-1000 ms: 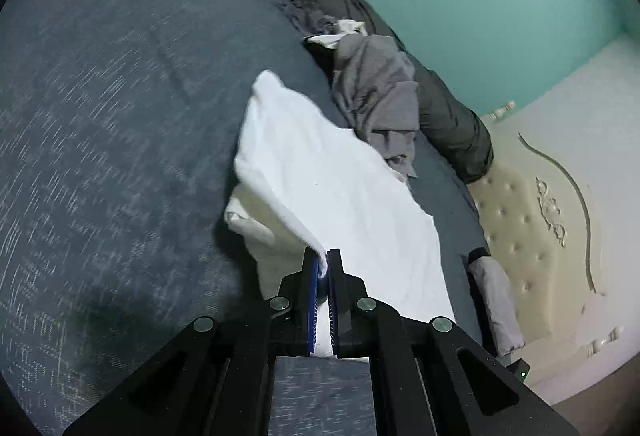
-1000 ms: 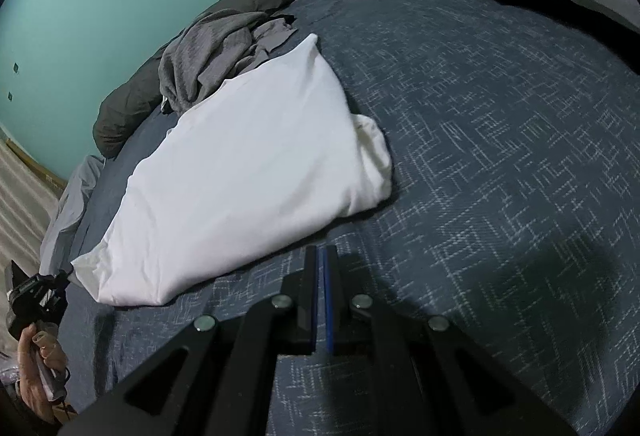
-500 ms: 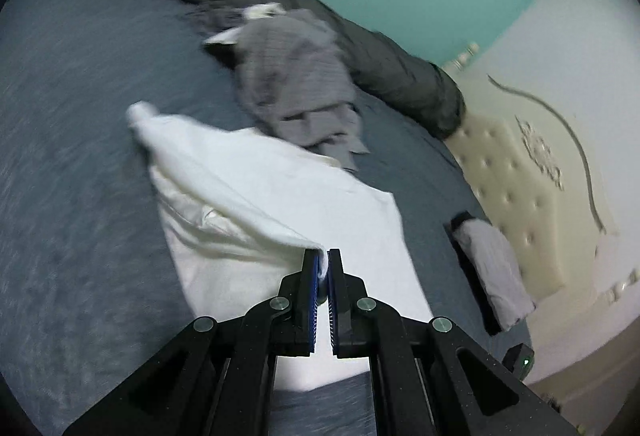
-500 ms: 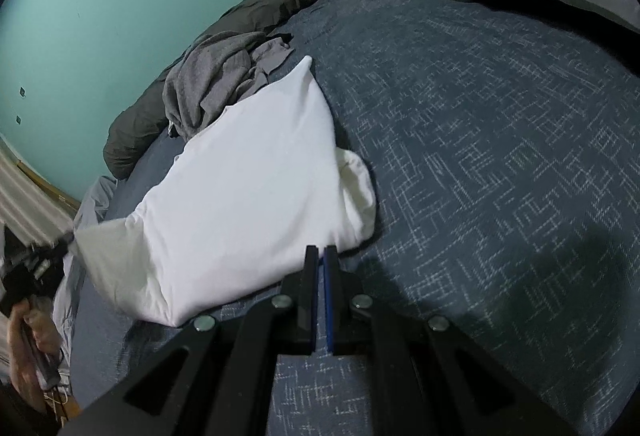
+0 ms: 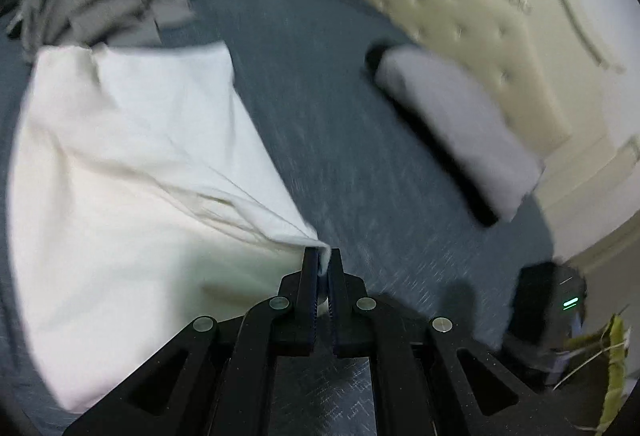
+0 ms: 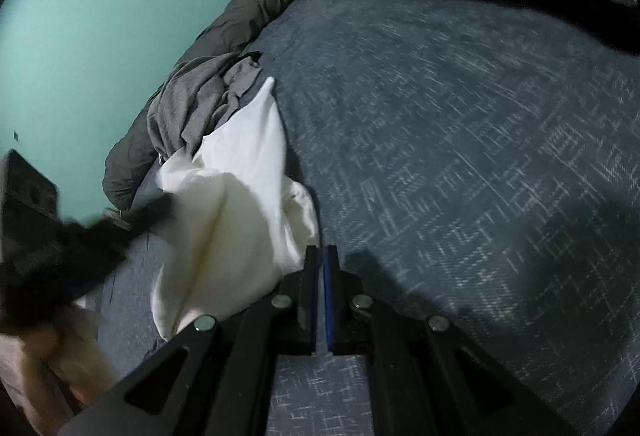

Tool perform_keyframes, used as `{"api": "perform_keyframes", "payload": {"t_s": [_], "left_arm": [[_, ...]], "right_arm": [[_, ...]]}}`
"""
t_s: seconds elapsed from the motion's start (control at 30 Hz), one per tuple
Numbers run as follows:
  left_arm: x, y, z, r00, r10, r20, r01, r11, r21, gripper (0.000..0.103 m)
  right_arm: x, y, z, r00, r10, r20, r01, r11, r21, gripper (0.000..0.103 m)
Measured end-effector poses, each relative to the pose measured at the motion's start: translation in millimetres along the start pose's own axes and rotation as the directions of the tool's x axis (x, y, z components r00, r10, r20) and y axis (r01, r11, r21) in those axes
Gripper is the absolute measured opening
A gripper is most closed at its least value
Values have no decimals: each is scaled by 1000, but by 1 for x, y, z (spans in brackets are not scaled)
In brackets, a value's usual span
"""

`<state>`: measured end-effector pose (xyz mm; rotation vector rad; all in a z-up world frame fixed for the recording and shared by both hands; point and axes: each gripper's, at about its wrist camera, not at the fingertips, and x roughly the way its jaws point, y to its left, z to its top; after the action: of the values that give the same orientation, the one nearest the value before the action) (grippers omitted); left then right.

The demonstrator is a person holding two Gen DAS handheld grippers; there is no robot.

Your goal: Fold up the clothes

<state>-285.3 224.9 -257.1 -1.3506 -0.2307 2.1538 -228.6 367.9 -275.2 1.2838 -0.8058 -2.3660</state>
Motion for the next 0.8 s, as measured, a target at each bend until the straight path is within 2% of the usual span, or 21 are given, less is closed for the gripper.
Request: {"api": "perform_keyframes", "payload": {"t_s": [0.1,0.2,0.27,0.33,0.37,0.4,0.47,0.63,0.8], "left_arm": [[8,5,-8,1000,1,-19,-1,1000,-19,4],[-6,12,-8,1000,-13,-8,13,999,-33,8],[-25,17,-9,1000,-13,14,13,999,-29,14],[-45,29,-10,999,5,50,-4,999,-32,25],[-52,35,-10,998,22,65,-20,999,-33,30],[-59,42,-11,996,40,77,-38,999,-35,33],[-69,57,-16,993,83,85,-80,996,-44,33],[-83,99,-32,984,158,79,-147,981,-128,33],[-89,127,-45,981,176,79,-159,970,-185,34]], "right_arm": [[0,1,2,1000,17,2,-17,1000,0,2],[2,5,4,999,41,7,-41,999,-10,2],[3,9,5,998,65,7,-65,998,-18,4],[5,16,8,995,96,5,-95,995,-34,7],[6,19,10,994,109,5,-108,993,-39,14],[7,21,11,993,121,5,-120,992,-45,27],[9,27,12,991,136,1,-136,989,-59,43],[23,32,9,987,156,-40,-158,986,-53,43],[36,38,11,989,137,-53,-140,988,-66,43]]}}
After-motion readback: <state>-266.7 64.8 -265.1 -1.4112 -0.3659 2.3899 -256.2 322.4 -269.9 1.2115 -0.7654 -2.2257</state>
